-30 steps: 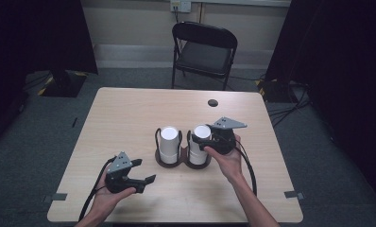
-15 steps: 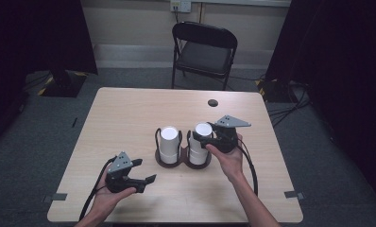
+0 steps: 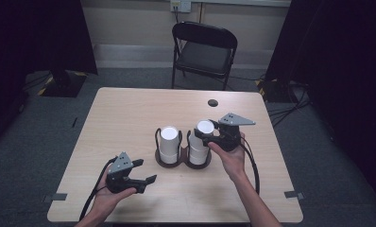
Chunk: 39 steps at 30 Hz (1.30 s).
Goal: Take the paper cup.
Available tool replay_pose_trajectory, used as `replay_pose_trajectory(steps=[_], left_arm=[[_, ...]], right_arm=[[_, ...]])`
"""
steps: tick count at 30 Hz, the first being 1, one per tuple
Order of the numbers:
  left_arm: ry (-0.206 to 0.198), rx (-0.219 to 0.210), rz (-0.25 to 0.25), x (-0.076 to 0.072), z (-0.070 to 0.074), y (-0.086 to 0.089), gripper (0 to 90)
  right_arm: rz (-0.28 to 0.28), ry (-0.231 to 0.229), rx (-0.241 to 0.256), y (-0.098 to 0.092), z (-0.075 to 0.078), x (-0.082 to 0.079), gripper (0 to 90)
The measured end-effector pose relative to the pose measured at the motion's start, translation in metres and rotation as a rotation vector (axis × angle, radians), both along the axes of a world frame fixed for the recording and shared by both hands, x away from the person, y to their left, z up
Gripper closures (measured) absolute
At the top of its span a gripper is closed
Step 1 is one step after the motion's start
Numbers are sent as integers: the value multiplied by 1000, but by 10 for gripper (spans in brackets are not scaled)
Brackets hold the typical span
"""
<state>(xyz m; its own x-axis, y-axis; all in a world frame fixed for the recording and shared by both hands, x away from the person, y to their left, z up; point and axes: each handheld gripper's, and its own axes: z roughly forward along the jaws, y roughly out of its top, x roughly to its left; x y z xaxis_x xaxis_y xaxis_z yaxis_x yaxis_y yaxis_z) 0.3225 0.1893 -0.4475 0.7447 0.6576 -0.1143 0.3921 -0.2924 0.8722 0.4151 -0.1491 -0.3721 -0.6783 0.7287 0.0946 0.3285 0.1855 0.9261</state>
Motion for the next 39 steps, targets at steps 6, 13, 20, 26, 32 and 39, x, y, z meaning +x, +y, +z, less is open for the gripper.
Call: replay_pose_trajectory(steps=[6,13,20,26,32,39], left_arm=[[8,-9,24,2,0,3,180],[-1,-32,-7,3,-2,0,204],[-10,-40,-21,3,-3,-2,247],[9,-50,-44,2,-2,-4,305],[-1,-77,-61,0,1,-7,298],[-6,-129,-94,0,5,-10,340]], right_arm=[[9,-11,2,-1,6,-2,334],[11,-20,12,-3,14,-5,334],[7,-29,11,-4,15,-6,334],[6,-42,28,-6,21,-8,334],[-2,-42,47,-10,26,-11,334],[8,-49,62,-15,34,-18,334]])
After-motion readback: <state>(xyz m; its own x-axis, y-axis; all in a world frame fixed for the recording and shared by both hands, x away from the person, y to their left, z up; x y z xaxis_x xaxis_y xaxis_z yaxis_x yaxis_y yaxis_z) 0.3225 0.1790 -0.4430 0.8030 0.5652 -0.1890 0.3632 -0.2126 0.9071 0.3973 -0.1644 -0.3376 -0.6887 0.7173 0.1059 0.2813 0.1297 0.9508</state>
